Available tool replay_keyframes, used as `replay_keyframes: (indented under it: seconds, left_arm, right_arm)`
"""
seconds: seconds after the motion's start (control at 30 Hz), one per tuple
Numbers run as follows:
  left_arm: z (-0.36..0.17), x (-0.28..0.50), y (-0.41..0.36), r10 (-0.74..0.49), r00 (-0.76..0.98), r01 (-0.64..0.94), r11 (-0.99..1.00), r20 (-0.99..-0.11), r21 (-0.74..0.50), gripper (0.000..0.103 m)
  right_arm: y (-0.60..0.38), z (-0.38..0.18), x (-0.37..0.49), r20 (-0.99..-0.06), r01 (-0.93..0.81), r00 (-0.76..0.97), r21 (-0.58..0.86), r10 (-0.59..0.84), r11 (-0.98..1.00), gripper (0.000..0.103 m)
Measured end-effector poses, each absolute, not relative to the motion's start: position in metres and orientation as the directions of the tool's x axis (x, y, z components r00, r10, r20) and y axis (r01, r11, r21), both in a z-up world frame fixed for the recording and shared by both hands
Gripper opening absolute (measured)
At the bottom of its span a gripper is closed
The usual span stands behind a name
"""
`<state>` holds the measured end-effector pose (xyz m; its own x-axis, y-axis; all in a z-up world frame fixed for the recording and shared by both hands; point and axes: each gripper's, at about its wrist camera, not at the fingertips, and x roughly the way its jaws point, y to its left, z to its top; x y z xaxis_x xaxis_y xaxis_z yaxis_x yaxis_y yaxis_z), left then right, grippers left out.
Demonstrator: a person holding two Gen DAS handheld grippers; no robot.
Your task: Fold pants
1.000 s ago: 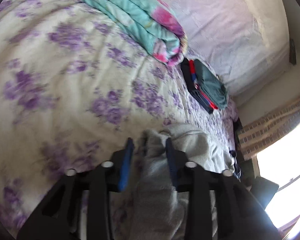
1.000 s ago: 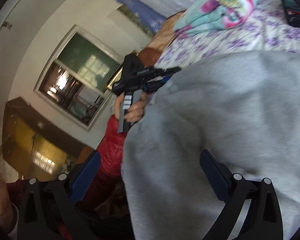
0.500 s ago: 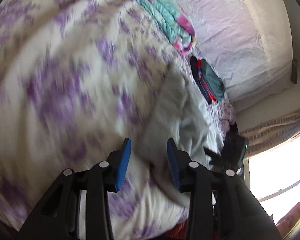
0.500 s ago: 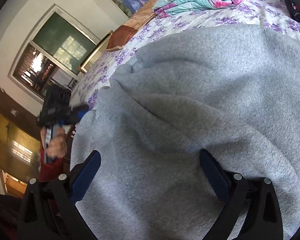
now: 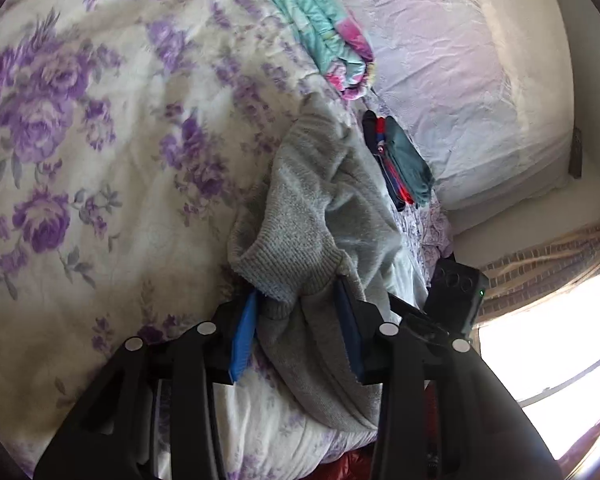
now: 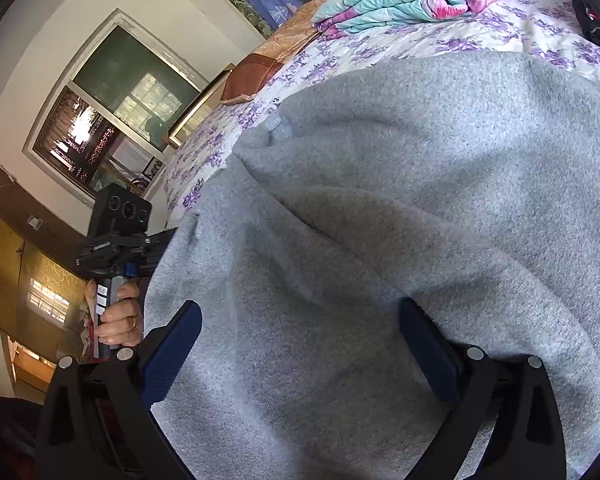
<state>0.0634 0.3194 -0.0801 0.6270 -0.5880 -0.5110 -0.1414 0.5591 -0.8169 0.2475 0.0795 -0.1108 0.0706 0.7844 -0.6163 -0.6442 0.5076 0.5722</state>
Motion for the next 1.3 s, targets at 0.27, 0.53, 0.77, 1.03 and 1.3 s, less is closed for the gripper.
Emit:
replay_keyframes:
  seconds: [0.27, 0.53, 0.77, 1.03, 1.3]
  left_arm:
    - [-0.067, 0.030, 0.336, -0.529, 0.702, -0.170, 0.526, -0.477, -0.833, 0.020]
    - [-0.077, 0.009, 0.356, -0.449, 0.705, -0.260, 0.556, -0.549, -0.789, 0.004]
    - [-0.014, 0.030, 0.312, -0.485, 0.702, -0.071, 0.682, -0.522, -0.728, 0.007]
    - [-0.086, 0.084, 0.286, -0.551, 0.541, -0.181, 0.661, -0.635, -0.728, 0.017]
    - [-0.029, 0.072, 0.276, -0.555, 0.596, -0.067, 0.686, -0.580, -0.725, 0.022]
  right_arm:
    - [0.078, -0.111, 0.246, -0.616, -0.654, 0.072, 0.564, 0.784, 0.503, 0.100]
    - [0.073, -0.103, 0.244, -0.611, -0.636, 0.039, 0.595, 0.791, 0.491, 0.100]
    - [0.067, -0.068, 0.251, -0.408, -0.563, 0.003, 0.754, 0.913, 0.339, 0.100]
    - [0.110, -0.109, 0.263, -0.550, -0.564, -0.037, 0.701, 0.835, 0.437, 0.096]
    - [0.061, -0.063, 0.231, -0.566, -0.638, 0.126, 0.583, 0.815, 0.504, 0.099]
